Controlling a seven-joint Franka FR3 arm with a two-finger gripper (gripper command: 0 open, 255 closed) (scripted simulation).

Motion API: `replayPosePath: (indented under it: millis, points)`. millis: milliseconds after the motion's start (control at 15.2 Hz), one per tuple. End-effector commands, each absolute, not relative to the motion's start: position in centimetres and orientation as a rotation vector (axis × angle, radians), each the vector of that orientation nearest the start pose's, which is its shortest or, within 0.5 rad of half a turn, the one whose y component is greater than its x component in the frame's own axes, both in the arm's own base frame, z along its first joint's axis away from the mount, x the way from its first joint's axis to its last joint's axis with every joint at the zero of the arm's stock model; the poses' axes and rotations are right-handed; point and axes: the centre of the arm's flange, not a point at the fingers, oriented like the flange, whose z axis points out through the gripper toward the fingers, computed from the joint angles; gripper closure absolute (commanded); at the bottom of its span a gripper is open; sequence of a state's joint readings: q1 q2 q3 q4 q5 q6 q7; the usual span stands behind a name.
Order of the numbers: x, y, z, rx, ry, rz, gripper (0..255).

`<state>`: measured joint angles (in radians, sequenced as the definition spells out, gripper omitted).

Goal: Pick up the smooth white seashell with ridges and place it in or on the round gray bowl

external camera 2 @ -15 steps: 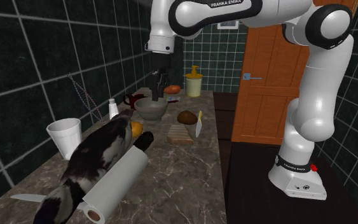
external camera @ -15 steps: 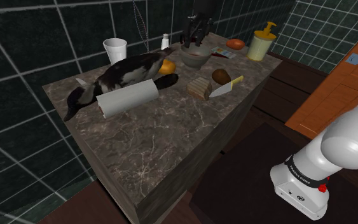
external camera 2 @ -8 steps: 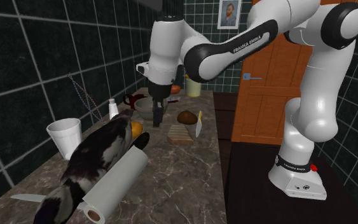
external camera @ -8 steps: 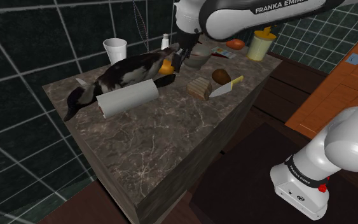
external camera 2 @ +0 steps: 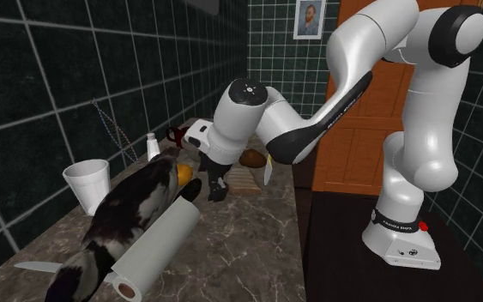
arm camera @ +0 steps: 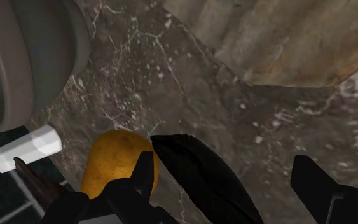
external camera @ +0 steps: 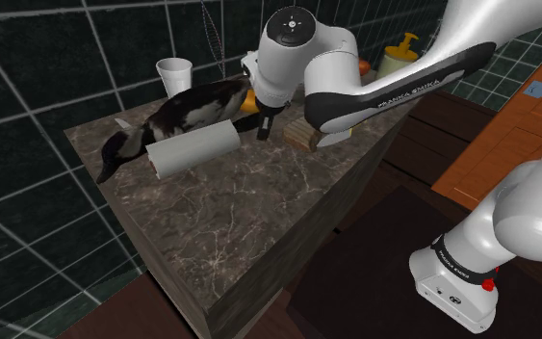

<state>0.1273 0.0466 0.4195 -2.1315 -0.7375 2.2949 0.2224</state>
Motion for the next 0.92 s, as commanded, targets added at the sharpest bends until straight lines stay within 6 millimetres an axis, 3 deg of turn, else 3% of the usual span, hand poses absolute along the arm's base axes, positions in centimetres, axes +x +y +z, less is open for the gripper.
replayPosePath:
  millis: [0, 198, 726, 792, 858]
  points:
    - [49.4, 27.6, 39.6, -3.289, -1.382, -0.589, 0]
    - [50.0, 27.2, 38.4, -3.289, -1.382, -0.589, 0]
    - [50.0, 27.2, 38.4, -3.289, -1.382, -0.589, 0]
    - [50.0, 27.2, 38.4, -3.289, -1.382, -0.589, 255]
    - [50.0, 27.2, 38.4, -3.289, -1.382, -0.589, 255]
